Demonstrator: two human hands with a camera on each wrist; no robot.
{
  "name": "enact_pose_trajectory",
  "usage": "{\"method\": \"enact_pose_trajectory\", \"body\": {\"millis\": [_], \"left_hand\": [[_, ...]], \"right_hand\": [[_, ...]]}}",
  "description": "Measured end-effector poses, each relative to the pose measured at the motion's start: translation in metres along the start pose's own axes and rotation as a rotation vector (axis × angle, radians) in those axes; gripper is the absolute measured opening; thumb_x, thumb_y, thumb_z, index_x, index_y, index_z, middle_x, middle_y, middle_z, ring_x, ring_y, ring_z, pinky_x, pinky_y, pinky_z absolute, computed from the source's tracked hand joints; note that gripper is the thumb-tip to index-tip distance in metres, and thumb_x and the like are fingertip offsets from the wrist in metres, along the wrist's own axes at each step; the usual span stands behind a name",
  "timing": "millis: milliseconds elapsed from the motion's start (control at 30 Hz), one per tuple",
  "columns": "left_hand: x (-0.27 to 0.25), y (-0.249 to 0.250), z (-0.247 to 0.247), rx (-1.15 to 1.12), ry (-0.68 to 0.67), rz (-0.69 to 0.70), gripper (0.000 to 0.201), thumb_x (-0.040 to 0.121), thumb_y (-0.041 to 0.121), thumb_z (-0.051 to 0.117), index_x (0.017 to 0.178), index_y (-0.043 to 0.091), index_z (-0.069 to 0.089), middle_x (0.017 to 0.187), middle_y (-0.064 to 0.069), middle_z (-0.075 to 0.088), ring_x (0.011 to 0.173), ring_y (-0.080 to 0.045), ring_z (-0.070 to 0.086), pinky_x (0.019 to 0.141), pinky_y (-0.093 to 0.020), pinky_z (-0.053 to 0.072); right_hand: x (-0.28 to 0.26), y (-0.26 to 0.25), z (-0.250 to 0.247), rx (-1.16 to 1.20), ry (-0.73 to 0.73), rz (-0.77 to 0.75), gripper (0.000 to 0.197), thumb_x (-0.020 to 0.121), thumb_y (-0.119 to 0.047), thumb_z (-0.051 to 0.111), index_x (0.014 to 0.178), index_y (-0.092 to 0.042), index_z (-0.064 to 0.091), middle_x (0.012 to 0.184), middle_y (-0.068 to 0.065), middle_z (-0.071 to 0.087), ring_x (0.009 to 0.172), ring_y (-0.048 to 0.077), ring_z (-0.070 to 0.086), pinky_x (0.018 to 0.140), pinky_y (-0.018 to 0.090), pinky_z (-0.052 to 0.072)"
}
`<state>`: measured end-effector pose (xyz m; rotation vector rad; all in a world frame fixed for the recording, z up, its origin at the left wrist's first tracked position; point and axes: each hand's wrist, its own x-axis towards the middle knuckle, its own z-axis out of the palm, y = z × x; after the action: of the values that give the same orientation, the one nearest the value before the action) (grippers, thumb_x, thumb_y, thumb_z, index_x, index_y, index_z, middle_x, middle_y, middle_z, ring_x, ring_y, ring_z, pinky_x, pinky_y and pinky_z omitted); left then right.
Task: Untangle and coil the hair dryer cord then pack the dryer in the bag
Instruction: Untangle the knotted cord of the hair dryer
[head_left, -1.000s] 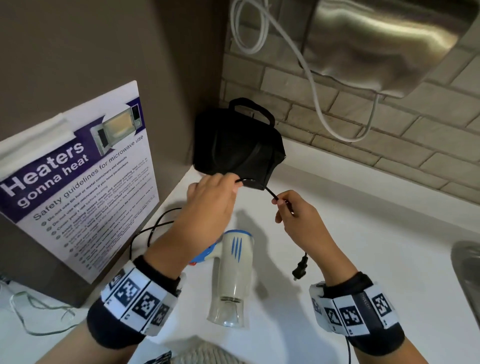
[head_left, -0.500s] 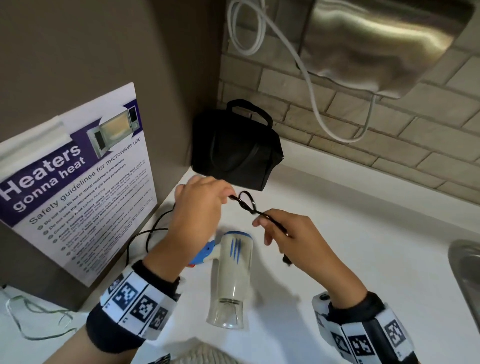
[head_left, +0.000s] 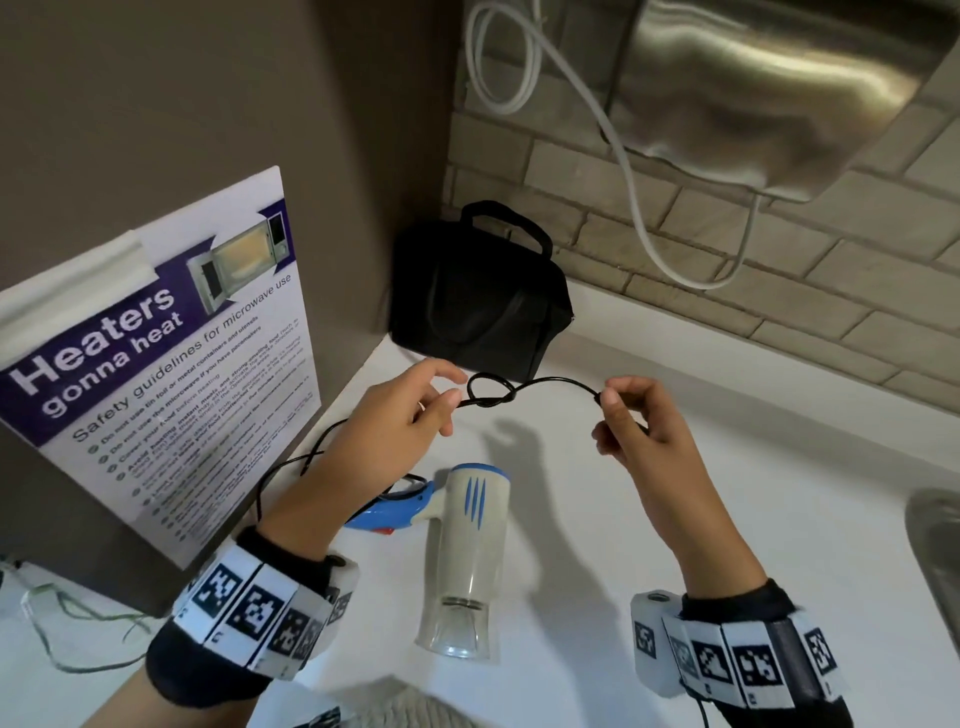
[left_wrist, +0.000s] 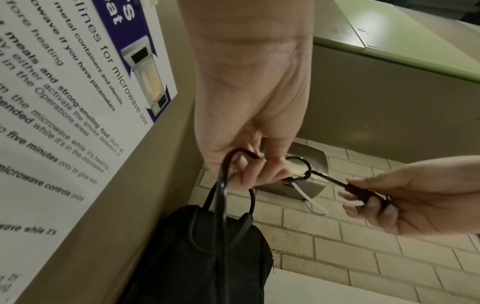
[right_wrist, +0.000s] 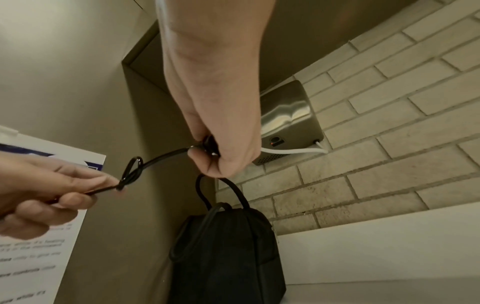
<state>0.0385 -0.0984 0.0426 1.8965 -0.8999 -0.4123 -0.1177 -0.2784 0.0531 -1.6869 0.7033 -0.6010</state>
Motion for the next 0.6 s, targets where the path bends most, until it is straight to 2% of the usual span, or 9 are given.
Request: {"method": "enact_pose_trajectory", "body": {"millis": [100, 167, 200, 233, 300, 400, 467, 533, 600], "left_hand": [[0.001, 0.0, 0.001, 0.004, 0.002, -0.006, 0.023, 0.098, 0.034, 0.044, 0.118, 0.032, 0.056, 0.077, 0.006, 0.063, 0.075, -0.024, 0.061, 0.068, -0.03, 0.051], [0.002, -0.003, 0.003, 0.008, 0.011, -0.014, 0.021, 0.098, 0.035, 0.043, 0.106, 0.03, 0.063, 0.075, 0.004, 0.063, 0.067, -0.016, 0.056, 0.059, -0.015, 0.044], [0.002, -0.005, 0.005, 0.003, 0.016, -0.015, 0.023, 0.098, 0.034, 0.044, 0.096, 0.028, 0.066, 0.07, 0.005, 0.06, 0.064, -0.013, 0.052, 0.055, -0.013, 0.04], [0.003, -0.007, 0.008, -0.003, 0.022, -0.016, 0.026, 0.098, 0.033, 0.044, 0.086, 0.027, 0.067, 0.064, 0.005, 0.056, 0.061, -0.012, 0.049, 0.053, -0.013, 0.038], [0.003, -0.008, 0.012, -0.014, 0.035, -0.008, 0.03, 0.097, 0.033, 0.046, 0.075, 0.025, 0.066, 0.057, 0.004, 0.049, 0.054, -0.006, 0.043, 0.051, -0.013, 0.036], [0.002, -0.004, 0.016, -0.025, -0.013, 0.04, 0.031, 0.095, 0.036, 0.049, 0.074, 0.022, 0.067, 0.057, -0.002, 0.048, 0.051, -0.005, 0.041, 0.052, -0.013, 0.038], [0.0, -0.001, 0.019, -0.025, -0.062, 0.07, 0.03, 0.094, 0.036, 0.05, 0.074, 0.023, 0.068, 0.055, -0.002, 0.047, 0.049, -0.005, 0.04, 0.052, -0.014, 0.038], [-0.002, 0.001, 0.023, -0.045, -0.087, 0.065, 0.028, 0.093, 0.037, 0.051, 0.076, 0.024, 0.069, 0.049, 0.004, 0.044, 0.046, -0.005, 0.04, 0.051, -0.014, 0.037], [-0.004, 0.003, 0.025, -0.096, -0.094, 0.054, 0.025, 0.093, 0.037, 0.052, 0.082, 0.026, 0.072, 0.045, 0.008, 0.042, 0.045, -0.005, 0.04, 0.052, -0.014, 0.037]], "right_hand": [[0.003, -0.001, -0.005, 0.032, 0.001, 0.014, 0.013, 0.093, -0.023, 0.057, 0.096, -0.012, 0.061, 0.084, 0.002, 0.062, 0.067, 0.009, 0.058, 0.079, 0.031, 0.049], [0.004, -0.004, -0.008, 0.022, -0.056, 0.005, 0.009, 0.092, -0.018, 0.06, 0.091, -0.011, 0.065, 0.075, 0.004, 0.062, 0.064, 0.009, 0.056, 0.075, 0.029, 0.047], [0.004, -0.005, -0.008, 0.012, -0.076, 0.004, 0.008, 0.09, -0.016, 0.061, 0.09, -0.01, 0.066, 0.073, 0.004, 0.062, 0.062, 0.008, 0.056, 0.073, 0.027, 0.047], [0.005, -0.007, -0.009, 0.013, -0.084, 0.002, 0.007, 0.089, -0.015, 0.063, 0.093, -0.009, 0.066, 0.072, 0.003, 0.061, 0.061, 0.008, 0.057, 0.072, 0.027, 0.047], [0.007, -0.007, -0.008, 0.078, -0.049, -0.006, 0.02, 0.087, -0.013, 0.065, 0.106, -0.01, 0.063, 0.071, -0.001, 0.062, 0.064, 0.008, 0.06, 0.07, 0.026, 0.049], [0.013, -0.007, -0.005, 0.355, 0.089, 0.021, 0.036, 0.086, -0.012, 0.064, 0.12, -0.013, 0.053, 0.078, 0.0, 0.062, 0.071, 0.011, 0.062, 0.07, 0.021, 0.052], [0.015, -0.008, -0.001, 0.552, 0.136, 0.056, 0.025, 0.089, -0.014, 0.062, 0.113, -0.013, 0.053, 0.086, 0.004, 0.064, 0.07, 0.01, 0.06, 0.067, 0.018, 0.051], [0.017, -0.009, 0.004, 0.662, 0.12, 0.09, 0.006, 0.092, -0.017, 0.059, 0.094, -0.012, 0.056, 0.096, 0.005, 0.065, 0.068, 0.007, 0.056, 0.064, 0.015, 0.05], [0.017, -0.009, 0.01, 0.693, 0.082, 0.106, 0.01, 0.095, -0.02, 0.054, 0.088, -0.014, 0.059, 0.1, 0.003, 0.064, 0.067, 0.005, 0.053, 0.063, 0.014, 0.049]]}}
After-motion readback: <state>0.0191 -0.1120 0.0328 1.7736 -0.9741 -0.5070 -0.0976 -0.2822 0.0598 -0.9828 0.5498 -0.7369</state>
